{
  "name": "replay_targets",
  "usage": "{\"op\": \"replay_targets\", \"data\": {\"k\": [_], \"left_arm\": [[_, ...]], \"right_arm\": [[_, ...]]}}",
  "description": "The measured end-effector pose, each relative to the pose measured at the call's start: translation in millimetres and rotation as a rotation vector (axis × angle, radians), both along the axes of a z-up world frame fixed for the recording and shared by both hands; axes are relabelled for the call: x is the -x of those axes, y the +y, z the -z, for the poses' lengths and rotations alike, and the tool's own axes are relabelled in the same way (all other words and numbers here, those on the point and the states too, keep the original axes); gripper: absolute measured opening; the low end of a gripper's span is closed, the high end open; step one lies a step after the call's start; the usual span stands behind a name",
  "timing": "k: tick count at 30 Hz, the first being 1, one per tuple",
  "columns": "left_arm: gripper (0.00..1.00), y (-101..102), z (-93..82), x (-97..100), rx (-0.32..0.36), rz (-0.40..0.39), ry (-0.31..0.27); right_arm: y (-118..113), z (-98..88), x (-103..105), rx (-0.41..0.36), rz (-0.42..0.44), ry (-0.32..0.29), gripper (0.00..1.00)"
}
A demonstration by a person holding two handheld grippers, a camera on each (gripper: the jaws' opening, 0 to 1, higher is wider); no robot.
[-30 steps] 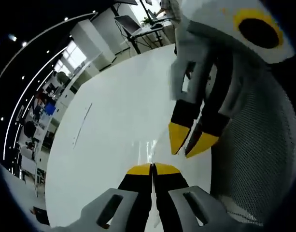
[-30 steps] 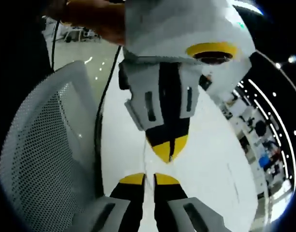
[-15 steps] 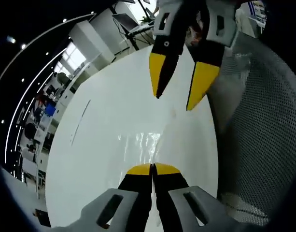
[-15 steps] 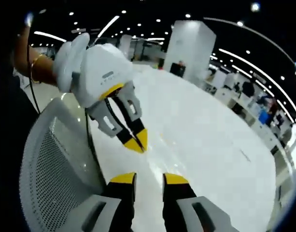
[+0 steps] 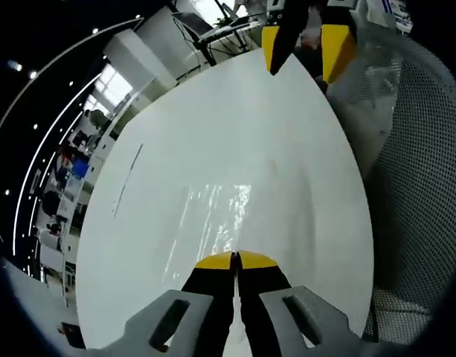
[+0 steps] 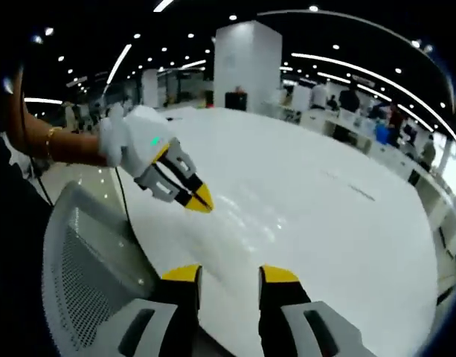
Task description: Open the resealable bag by pulling the two sides of the seal apart until the entire bag opening is separated and visibly accessible.
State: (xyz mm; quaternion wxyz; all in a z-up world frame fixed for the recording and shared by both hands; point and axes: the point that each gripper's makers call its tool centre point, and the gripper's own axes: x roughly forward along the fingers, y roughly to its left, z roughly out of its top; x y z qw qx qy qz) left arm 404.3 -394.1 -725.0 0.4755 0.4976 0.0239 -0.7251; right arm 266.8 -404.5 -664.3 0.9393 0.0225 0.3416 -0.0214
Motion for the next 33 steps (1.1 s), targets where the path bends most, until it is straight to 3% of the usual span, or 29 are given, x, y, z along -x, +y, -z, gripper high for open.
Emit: {"op": "replay_targets", "data": {"k": [5, 14, 24, 33], "left_arm": [[0.0, -15, 2.2, -11.5, 0.011, -0.042, 0.023], [0.0, -45, 11.3, -24.0, 0.004, -0.068, 0.028], [0.0, -78, 21.7, -36.1, -0.002, -0.071, 0.005], [0.0, -110, 23.7, -46.4, 0.021, -0.119, 0.023]], "right_arm": [[-2, 6.5, 13, -0.067, 0.061, 0.013, 0.46], [-3, 7.9, 24, -0.109, 0.108, 0.007, 0.45], [-7, 9.6, 27, -0.14, 0.133, 0.006, 0.58], [-7, 9.2, 34, -0.158, 0.155, 0.008, 0.58]]}}
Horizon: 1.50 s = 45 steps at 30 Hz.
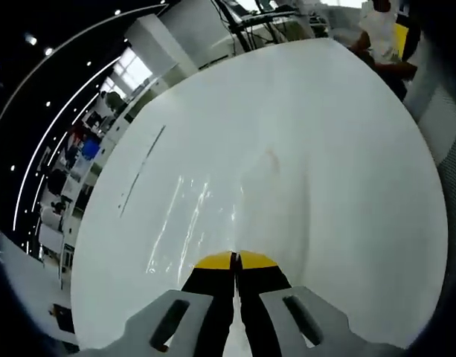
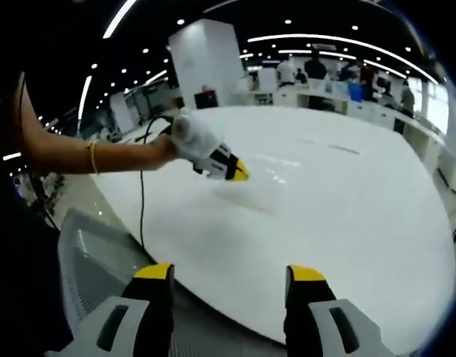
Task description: Open the resealable bag by pulling the two sides of the seal apart until the entire bag opening is separated and visibly accessible.
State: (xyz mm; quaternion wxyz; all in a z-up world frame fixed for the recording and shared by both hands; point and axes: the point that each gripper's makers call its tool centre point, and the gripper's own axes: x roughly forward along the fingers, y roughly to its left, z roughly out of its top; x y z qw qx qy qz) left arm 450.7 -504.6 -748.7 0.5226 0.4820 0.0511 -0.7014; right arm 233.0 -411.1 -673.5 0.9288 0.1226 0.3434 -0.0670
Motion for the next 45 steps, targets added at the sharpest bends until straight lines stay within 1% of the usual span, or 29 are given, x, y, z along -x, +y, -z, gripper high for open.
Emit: {"op": "replay_targets", "data": {"k": [4, 7, 12, 16, 19, 21, 23, 27, 31, 33, 35, 36, 38, 40, 41, 42, 43, 45], "left_arm": [[0.0, -11, 2.1, -5.4, 0.009, -0.003, -0.001], [0.0, -17, 1.3, -8.4, 0.029, -0.011, 0.027], [0.0, -24, 5.6, -9.2, 0.028, -0.005, 0.032], [0.0, -23, 9.0, -8.5, 0.013, -0.002, 0.034], [0.11, -22, 10.8, -6.1, 0.009, -0.004, 0.054], [0.22, -20, 11.3, -5.0, 0.008, -0.002, 0.055], [0.28, -17, 11.5, -3.9, 0.007, 0.003, 0.047], [0.28, -8, 9.7, 1.7, 0.001, 0.015, 0.06], [0.32, 7, 5.7, 5.6, -0.005, 0.012, 0.089], [0.41, 11, 1.8, 10.7, 0.005, 0.03, 0.114], [0.49, 15, -8.0, 14.4, 0.032, 0.034, 0.142], [0.51, 16, -10.4, 14.8, 0.038, 0.035, 0.144], [0.54, 22, -23.7, 16.1, 0.066, 0.036, 0.148], [0.56, 25, -31.0, 16.8, 0.079, 0.035, 0.154], [0.58, 26, -35.3, 18.1, 0.095, 0.033, 0.165], [0.59, 29, -41.6, 21.0, 0.115, 0.028, 0.193], [0.61, 32, -46.1, 22.3, 0.13, 0.02, 0.209], [0.66, 41, -52.7, 23.3, 0.14, 0.01, 0.224]], "right_arm": [[-6, -0.4, 2, 0.007, 0.021, -0.004, 0.57], [-12, -1.2, 2, 0.012, 0.044, -0.01, 0.57], [-16, 0.3, 2, 0.003, 0.061, -0.01, 0.57], [-17, 3.0, -3, -0.007, 0.066, -0.016, 0.57], [-16, 2.9, -6, -0.009, 0.064, -0.018, 0.57], [-15, 1.6, -8, -0.006, 0.065, -0.023, 0.57], [-15, 0.4, -9, -0.005, 0.062, -0.028, 0.57], [-14, -0.6, -10, -0.005, 0.064, -0.035, 0.57], [-16, -1.7, -10, -0.006, 0.073, -0.044, 0.57], [-16, -2.1, -10, -0.002, 0.071, -0.046, 0.57], [-16, -2.7, -11, 0.001, 0.068, -0.049, 0.57], [-16, -3.0, -10, 0.004, 0.067, -0.049, 0.57], [-16, -5.8, -10, 0.02, 0.065, -0.054, 0.57], [-17, -6.6, -10, 0.025, 0.063, -0.056, 0.58], [-17, -7.1, -10, 0.029, 0.063, -0.057, 0.58], [-17, -7.3, -9, 0.032, 0.058, -0.056, 0.58], [-17, -7.8, -9, 0.037, 0.051, -0.056, 0.58], [-17, -9.5, -9, 0.049, 0.049, -0.059, 0.58]]}}
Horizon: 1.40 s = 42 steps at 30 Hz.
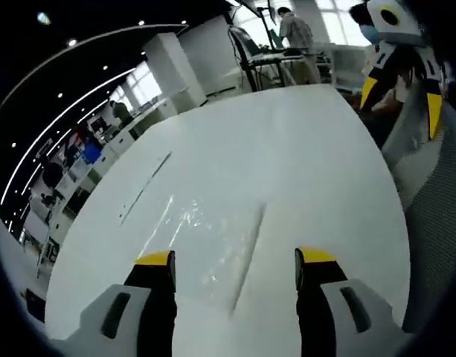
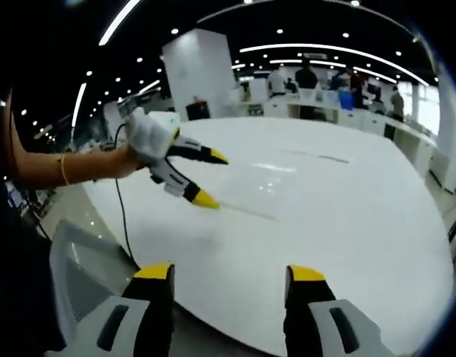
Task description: Open the resealable bag by pulling the two sides of the seal apart until the entire bag opening is separated and visibly accessible.
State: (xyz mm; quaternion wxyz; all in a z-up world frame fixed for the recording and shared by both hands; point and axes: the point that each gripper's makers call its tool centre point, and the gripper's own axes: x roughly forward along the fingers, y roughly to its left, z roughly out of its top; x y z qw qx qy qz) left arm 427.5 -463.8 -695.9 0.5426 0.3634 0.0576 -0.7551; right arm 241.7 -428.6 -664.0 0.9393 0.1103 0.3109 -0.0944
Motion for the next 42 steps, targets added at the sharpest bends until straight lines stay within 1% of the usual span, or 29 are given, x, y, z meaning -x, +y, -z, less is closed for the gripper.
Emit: {"op": "replay_targets", "data": {"k": [2, 3, 4, 5, 6, 7, 8, 10, 11, 13, 14, 15, 16, 17, 19, 21, 24, 27, 30, 33, 34, 37, 38, 39, 41, 42], "left_arm": [[0.71, 8, -4.1, 0.4, 0.004, -0.018, 0.021], [0.73, 12, -7.2, 2.1, 0.009, -0.045, 0.07], [0.76, 13, -8.7, 2.5, 0.014, -0.054, 0.089], [0.83, 16, -18.0, 6.6, 0.055, -0.09, 0.202], [0.89, 20, -22.7, 8.0, 0.075, -0.103, 0.252], [0.95, 23, -24.0, 7.0, 0.079, -0.111, 0.256], [0.99, 28, -24.1, 5.5, 0.074, -0.108, 0.233], [0.97, 38, -31.0, 5.4, 0.092, -0.109, 0.211], [0.94, 42, -37.7, 4.1, 0.112, -0.125, 0.223], [0.95, 45, -49.3, 3.9, 0.156, -0.148, 0.252], [0.95, 48, -61.2, 0.5, 0.206, -0.168, 0.244], [0.95, 51, -67.8, 1.0, 0.23, -0.166, 0.244], [0.96, 56, -74.9, 2.5, 0.251, -0.178, 0.266], [0.97, 59, -78.9, 2.2, 0.264, -0.188, 0.278], [0.99, 66, -84.3, 0.3, 0.287, -0.206, 0.28], [0.99, 77, -82.5, -6.0, 0.282, -0.252, 0.287], [0.99, 90, -83.8, -7.5, 0.291, -0.28, 0.302], [0.99, 103, -83.6, -6.9, 0.292, -0.305, 0.303], [0.99, 117, -81.9, -2.9, 0.29, -0.33, 0.335], [1.0, 130, -75.6, 3.0, 0.259, -0.331, 0.341], [1.0, 132, -75.8, 4.3, 0.26, -0.337, 0.341], [1.0, 145, -77.5, 6.6, 0.272, -0.372, 0.354], [0.99, 148, -79.4, 5.4, 0.284, -0.389, 0.349], [0.99, 151, -81.2, 3.0, 0.298, -0.415, 0.34], [1.0, 155, -81.6, 3.5, 0.302, -0.427, 0.347], [1.0, 158, -82.3, 2.1, 0.309, -0.447, 0.349]], "right_arm": [[-1, -0.5, 1, 0.003, 0.001, -0.002, 0.6], [-2, -1.6, 0, 0.006, 0.001, -0.004, 0.62], [-2, -2.0, 0, 0.007, 0.001, -0.005, 0.63], [-4, -3.0, 0, 0.014, 0.008, -0.009, 0.65], [-5, -3.2, 0, 0.016, 0.013, -0.01, 0.67], [-4, -3.6, -1, 0.016, 0.014, -0.01, 0.68], [-4, -4.5, -2, 0.019, 0.012, -0.011, 0.69], [-1, -8.8, -5, 0.039, -0.002, -0.019, 0.7], [-1, -11.3, -6, 0.044, -0.003, -0.026, 0.7], [0, -14.0, -7, 0.045, -0.003, -0.036, 0.71], [1, -15.8, -8, 0.048, -0.005, -0.043, 0.71], [1, -17.4, -8, 0.054, -0.011, -0.051, 0.7], [2, -19.3, -9, 0.06, -0.015, -0.059, 0.7], [3, -20.1, -8, 0.062, -0.014, -0.062, 0.7], [3, -21.4, -8, 0.064, -0.008, -0.07, 0.72], [2, -22.4, -7, 0.068, 0.005, -0.079, 0.75], [1, -24.8, -5, 0.068, 0.024, -0.09, 0.78], [3, -30.3, -3, 0.077, 0.025, -0.109, 0.8], [4, -31.5, 0, 0.093, 0.023, -0.111, 0.84], [6, -31.9, 3, 0.097, 0.025, -0.116, 0.85], [7, -31.9, 4, 0.098, 0.025, -0.117, 0.85], [11, -35.1, 6, 0.115, 0.028, -0.135, 0.86], [12, -36.0, 7, 0.117, 0.031, -0.142, 0.86], [12, -36.7, 8, 0.115, 0.036, -0.151, 0.88], [14, -36.6, 9, 0.108, 0.039, -0.157, 0.9], [15, -35.4, 10, 0.102, 0.042, -0.161, 0.92]]}}
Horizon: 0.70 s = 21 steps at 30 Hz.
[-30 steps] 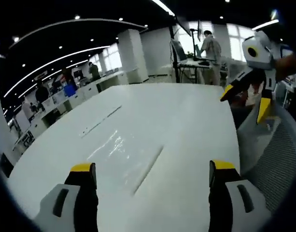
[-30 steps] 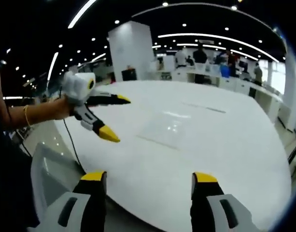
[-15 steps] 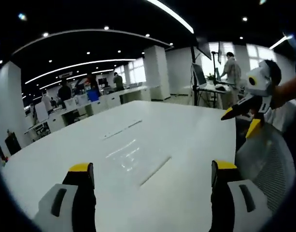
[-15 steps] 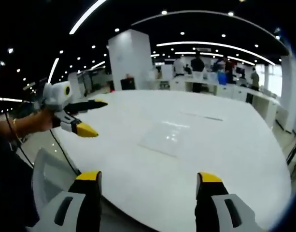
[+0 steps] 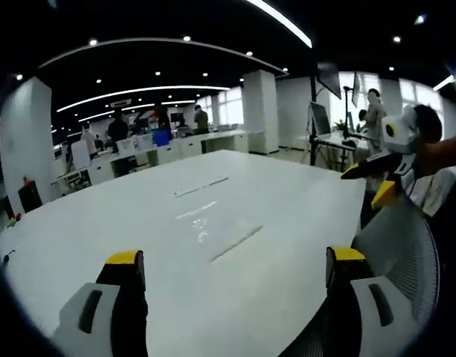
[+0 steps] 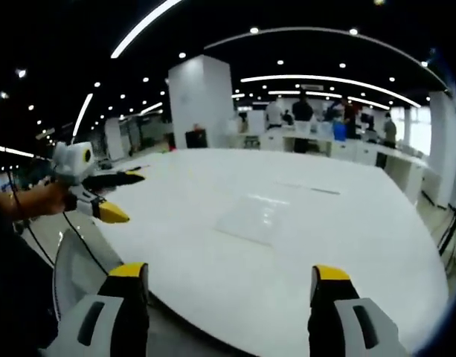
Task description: Open the resealable bag by pulling the two sides of the seal apart until the entire bag opening is separated and visibly accessible.
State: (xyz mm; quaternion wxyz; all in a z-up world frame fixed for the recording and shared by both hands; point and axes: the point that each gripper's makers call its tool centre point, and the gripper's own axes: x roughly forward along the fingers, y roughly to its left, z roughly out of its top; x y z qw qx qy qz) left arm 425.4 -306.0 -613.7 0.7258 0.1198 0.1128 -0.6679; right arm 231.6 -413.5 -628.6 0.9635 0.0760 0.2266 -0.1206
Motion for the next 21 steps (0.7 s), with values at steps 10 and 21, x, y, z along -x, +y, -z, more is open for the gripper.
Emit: {"op": "replay_targets", "data": {"k": [10, 21], "left_arm": [[1.0, 14, 2.1, 4.4, 0.016, -0.05, 0.038], [1.0, 20, -1.1, 11.4, 0.036, -0.07, 0.056]], "right_arm": [[0, -5.3, 4, 0.013, 0.025, -0.047, 1.0], [0, 0.3, 20, 0.013, 0.031, -0.017, 1.0]]}}
